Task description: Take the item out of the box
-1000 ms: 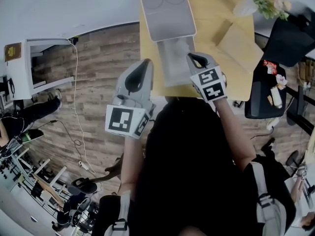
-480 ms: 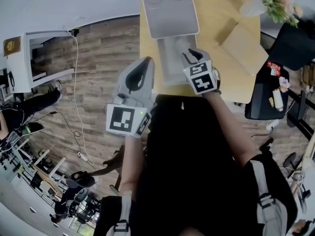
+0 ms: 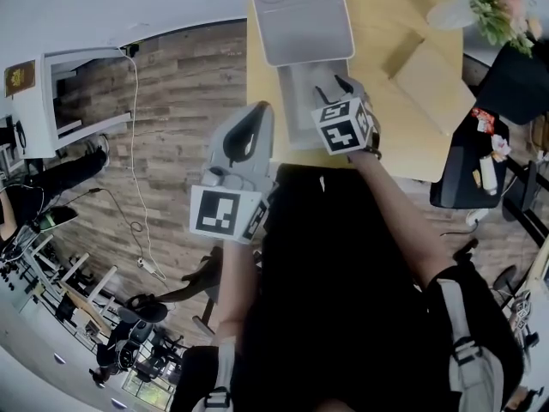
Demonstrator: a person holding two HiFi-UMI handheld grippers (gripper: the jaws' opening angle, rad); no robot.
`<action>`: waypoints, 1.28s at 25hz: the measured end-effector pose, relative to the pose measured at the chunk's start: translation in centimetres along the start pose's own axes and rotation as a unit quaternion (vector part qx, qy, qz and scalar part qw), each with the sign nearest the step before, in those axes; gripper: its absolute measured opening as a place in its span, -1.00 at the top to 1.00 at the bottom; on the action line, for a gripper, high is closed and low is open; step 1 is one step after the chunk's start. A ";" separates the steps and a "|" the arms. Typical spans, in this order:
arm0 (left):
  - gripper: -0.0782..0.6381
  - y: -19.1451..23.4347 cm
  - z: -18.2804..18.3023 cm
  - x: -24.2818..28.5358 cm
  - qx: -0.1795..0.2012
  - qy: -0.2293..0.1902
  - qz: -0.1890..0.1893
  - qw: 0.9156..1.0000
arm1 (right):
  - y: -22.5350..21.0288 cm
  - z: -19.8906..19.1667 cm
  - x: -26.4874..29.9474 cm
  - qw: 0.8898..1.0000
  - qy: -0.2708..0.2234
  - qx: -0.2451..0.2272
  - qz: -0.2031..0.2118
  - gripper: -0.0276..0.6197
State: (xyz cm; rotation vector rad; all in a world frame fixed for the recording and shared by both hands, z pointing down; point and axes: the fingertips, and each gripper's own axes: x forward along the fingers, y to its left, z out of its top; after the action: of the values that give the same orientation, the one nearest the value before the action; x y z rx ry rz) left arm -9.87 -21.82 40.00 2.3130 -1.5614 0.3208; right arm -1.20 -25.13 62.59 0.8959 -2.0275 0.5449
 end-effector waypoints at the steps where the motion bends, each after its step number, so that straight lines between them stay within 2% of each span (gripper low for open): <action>1: 0.75 0.1 -0.1 0.0 -0.001 0.000 0.001 1.000 | 0.0 0.0 0.3 1.000 0.002 -0.001 -0.005 0.29; 14: 0.75 1.1 -1.0 -0.7 -0.011 0.007 0.008 1.000 | 0.2 -1.6 2.9 0.995 0.057 -0.061 -0.054 0.26; 20: 0.75 1.5 -1.1 -0.7 -0.010 0.006 0.014 1.000 | -0.1 -1.9 3.5 0.991 0.071 -0.088 -0.068 0.29; 22: 0.75 1.5 -1.0 -0.7 -0.010 0.007 0.016 1.000 | -0.4 -1.9 3.5 0.990 0.075 -0.093 -0.074 0.40; 32: 0.75 1.4 -1.0 -0.8 -0.011 0.007 0.017 1.000 | -0.5 -1.8 3.5 0.990 0.075 -0.098 -0.064 0.44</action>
State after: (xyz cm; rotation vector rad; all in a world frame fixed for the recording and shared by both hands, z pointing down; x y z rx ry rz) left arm -11.52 -21.25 40.81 2.2665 -1.5904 0.3255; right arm -1.28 -25.61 66.50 0.8342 -1.8372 0.3265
